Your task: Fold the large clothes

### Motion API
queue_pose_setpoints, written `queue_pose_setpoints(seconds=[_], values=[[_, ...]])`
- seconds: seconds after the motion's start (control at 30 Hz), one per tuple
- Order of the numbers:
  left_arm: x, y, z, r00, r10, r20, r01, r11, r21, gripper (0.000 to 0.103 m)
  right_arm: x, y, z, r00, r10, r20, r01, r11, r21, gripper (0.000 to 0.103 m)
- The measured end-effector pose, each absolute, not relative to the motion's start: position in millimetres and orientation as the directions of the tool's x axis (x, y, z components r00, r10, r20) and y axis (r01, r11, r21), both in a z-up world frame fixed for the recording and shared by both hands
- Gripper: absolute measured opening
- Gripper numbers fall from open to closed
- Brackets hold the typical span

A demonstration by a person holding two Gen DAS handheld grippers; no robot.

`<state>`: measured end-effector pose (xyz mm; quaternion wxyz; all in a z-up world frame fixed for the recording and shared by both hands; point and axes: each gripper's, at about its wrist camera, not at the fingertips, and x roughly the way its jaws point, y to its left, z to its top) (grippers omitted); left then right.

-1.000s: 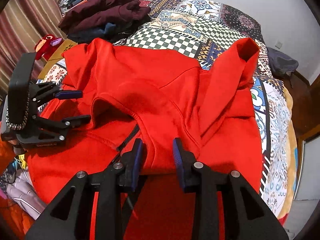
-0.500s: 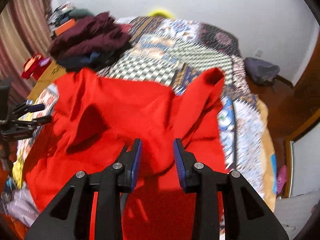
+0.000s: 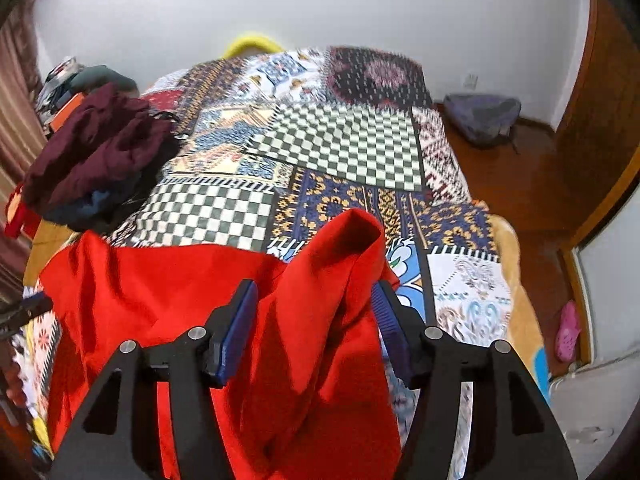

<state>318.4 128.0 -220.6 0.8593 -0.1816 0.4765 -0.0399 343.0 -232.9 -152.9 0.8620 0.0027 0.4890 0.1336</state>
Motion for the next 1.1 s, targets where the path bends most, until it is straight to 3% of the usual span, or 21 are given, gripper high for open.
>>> queue_pose_setpoints(seconds=[0.23,0.33,0.37,0.4,0.43,0.47,0.5,0.57,0.83,0.97,1.1], values=[[344.7,131.7,-226.6,0.561,-0.227,-0.796,-0.146,0.919,-0.365,0.066,377.6,-243.6,-176.2,0.426,0.290,-0.857,-0.146,0.957,0.252,0.055],[349.4,138.0,-225.8,0.581,-0.163,-0.797,-0.181,0.929,-0.322,0.064,384.5,-247.0,-181.6,0.424,0.281,-0.861,-0.136,0.960,0.246,0.055],[350.1,139.2,-225.5,0.589,-0.138,-0.796,-0.192,0.933,-0.304,0.057,383.7,-248.8,-182.1,0.435,0.282,-0.855,-0.137,0.959,0.247,0.050],[350.0,141.2,-226.1,0.590,-0.126,-0.797,-0.199,0.934,-0.295,0.049,384.7,-249.7,-182.5,0.439,0.282,-0.853,-0.138,0.960,0.246,0.037],[350.1,143.0,-227.0,0.591,-0.116,-0.799,-0.205,0.936,-0.287,0.045,384.1,-250.7,-183.3,0.436,0.281,-0.855,-0.141,0.960,0.243,0.030],[350.4,144.8,-227.6,0.593,-0.106,-0.798,-0.211,0.936,-0.281,0.033,384.5,-251.8,-183.7,0.433,0.285,-0.855,-0.145,0.958,0.246,0.019],[350.0,147.0,-228.6,0.594,-0.095,-0.799,-0.218,0.937,-0.273,0.019,384.4,-252.9,-183.5,0.438,0.283,-0.853,-0.149,0.959,0.242,0.014],[347.3,152.5,-230.6,0.596,-0.137,-0.791,-0.196,0.931,-0.309,0.005,381.5,-256.1,-180.7,0.465,0.269,-0.844,-0.144,0.963,0.227,0.009],[310.6,182.9,-228.9,0.619,-0.094,-0.780,-0.225,0.930,-0.291,0.004,364.0,-292.1,-173.8,0.520,0.267,-0.811,-0.082,0.961,0.264,0.006],[301.3,197.0,-248.8,0.580,-0.072,-0.811,-0.285,0.915,-0.285,0.004,354.4,-293.9,-175.7,0.533,0.204,-0.821,-0.085,0.979,0.187,0.006],[297.3,196.3,-272.2,0.534,-0.015,-0.845,-0.327,0.918,-0.224,0.013,354.5,-288.8,-191.9,0.487,0.156,-0.859,-0.080,0.988,0.135,0.006]])
